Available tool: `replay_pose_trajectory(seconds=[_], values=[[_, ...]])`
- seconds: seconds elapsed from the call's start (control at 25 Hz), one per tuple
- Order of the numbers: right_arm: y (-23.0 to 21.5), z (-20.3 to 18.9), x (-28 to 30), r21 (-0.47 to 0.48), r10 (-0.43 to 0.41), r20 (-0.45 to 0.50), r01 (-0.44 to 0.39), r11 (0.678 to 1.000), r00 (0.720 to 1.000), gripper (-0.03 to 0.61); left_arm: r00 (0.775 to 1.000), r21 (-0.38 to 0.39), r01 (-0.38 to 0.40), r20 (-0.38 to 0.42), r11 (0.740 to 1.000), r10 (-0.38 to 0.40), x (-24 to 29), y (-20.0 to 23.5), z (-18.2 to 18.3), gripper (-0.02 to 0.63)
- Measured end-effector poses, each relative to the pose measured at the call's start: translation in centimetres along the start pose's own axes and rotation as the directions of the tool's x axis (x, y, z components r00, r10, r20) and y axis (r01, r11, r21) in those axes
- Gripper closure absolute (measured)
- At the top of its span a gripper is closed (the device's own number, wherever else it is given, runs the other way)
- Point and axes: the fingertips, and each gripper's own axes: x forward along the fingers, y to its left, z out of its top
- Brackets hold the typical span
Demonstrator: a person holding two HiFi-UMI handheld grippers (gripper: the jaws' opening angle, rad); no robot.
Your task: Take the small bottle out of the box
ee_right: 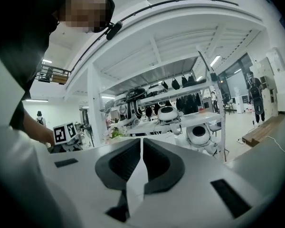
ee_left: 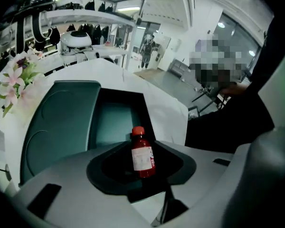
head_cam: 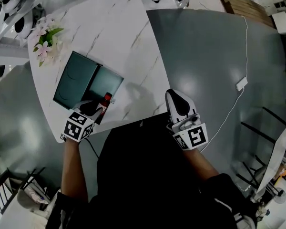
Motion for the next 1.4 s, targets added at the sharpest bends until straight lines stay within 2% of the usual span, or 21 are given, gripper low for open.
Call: replay_pose_trajectory(seconds=[0.32,0.52,0.64,0.76,0.88,1.0,1.08,1.4], values=[[-3.3,0.1,2.0,0.028,-0.010,-0.003,0.011,1.000,1.000,0.538,0.983,-0.025,0.033,-0.182,0.999,-0.037,2.4,0.2,-2.2,0.425],[-3.9,-0.3,1.8,0.041,-0.026,-0.006,0.026,0.999,1.000,0.538,0.975,-0.019,0.044,-0.217,0.999,-0.047,3.1,0.0,-2.5,0.405],[-3.9,-0.7,1.7,0.046,-0.034,-0.009,0.034,0.998,0.999,0.538,0.973,-0.070,0.046,-0.223,0.996,-0.060,3.4,0.3,-2.6,0.387],[-3.8,-0.8,1.4,0.053,-0.041,-0.009,0.042,0.998,0.999,0.538,0.970,-0.095,0.002,-0.241,0.995,-0.025,3.8,0.9,-2.9,0.348],[-3.8,-0.8,1.2,0.062,-0.052,-0.004,0.052,0.997,0.999,0.538,0.959,0.001,-0.067,-0.277,0.998,0.064,4.7,1.3,-3.3,0.369],[-3.7,-0.7,1.1,0.051,-0.054,-0.003,0.054,0.997,0.999,0.538,0.949,0.098,-0.108,-0.285,0.989,0.132,5.1,1.6,-3.2,0.374],[-3.6,-0.9,1.0,0.044,-0.057,-0.006,0.057,0.997,0.998,0.538,0.946,0.129,-0.119,-0.287,0.984,0.152,5.6,1.9,-3.1,0.376],[-2.3,-0.2,1.3,0.007,-0.034,0.003,0.034,0.999,0.999,0.538,0.968,0.076,-0.141,-0.201,0.987,0.154,5.9,2.3,-2.6,0.380]])
